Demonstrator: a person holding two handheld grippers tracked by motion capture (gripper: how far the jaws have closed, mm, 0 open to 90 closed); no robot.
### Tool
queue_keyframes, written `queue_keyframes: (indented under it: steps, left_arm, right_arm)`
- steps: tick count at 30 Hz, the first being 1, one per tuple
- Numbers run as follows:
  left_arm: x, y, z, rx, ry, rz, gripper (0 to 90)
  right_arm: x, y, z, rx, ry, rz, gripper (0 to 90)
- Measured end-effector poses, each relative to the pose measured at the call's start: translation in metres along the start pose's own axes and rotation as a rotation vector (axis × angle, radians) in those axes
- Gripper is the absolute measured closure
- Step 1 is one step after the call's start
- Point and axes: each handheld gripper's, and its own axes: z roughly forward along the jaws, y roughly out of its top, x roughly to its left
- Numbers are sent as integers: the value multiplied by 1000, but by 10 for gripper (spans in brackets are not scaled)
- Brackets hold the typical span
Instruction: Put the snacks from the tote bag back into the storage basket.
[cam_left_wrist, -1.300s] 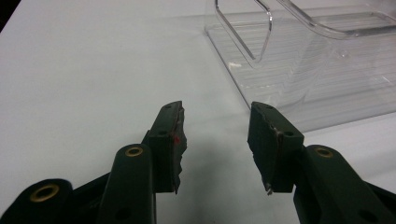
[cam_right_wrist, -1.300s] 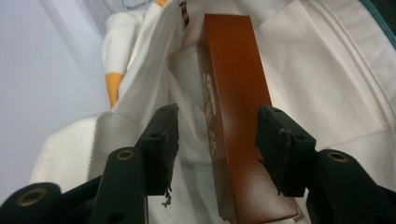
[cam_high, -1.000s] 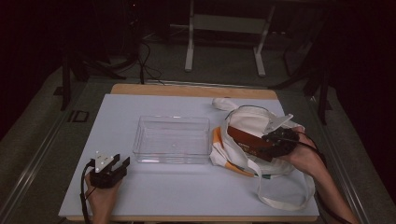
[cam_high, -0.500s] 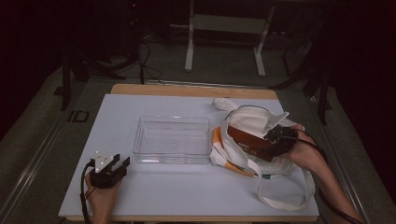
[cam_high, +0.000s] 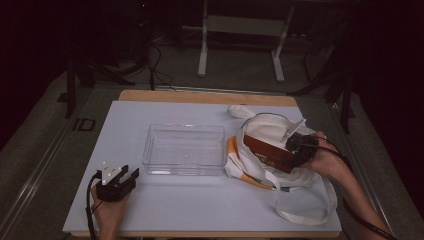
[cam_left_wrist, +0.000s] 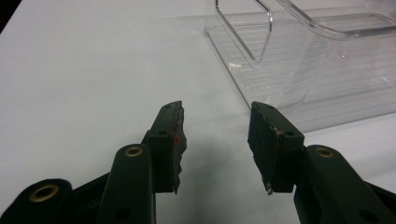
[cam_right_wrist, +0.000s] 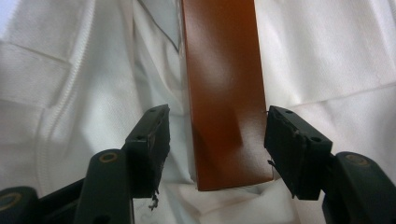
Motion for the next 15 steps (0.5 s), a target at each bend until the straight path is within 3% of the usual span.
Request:
queue_keyframes:
  steps: [15]
  left_arm:
    - [0, 0, 0, -1, -1, -2, 558]
  right_arm:
    - [-11, 5, 10, 112, 15, -12, 339]
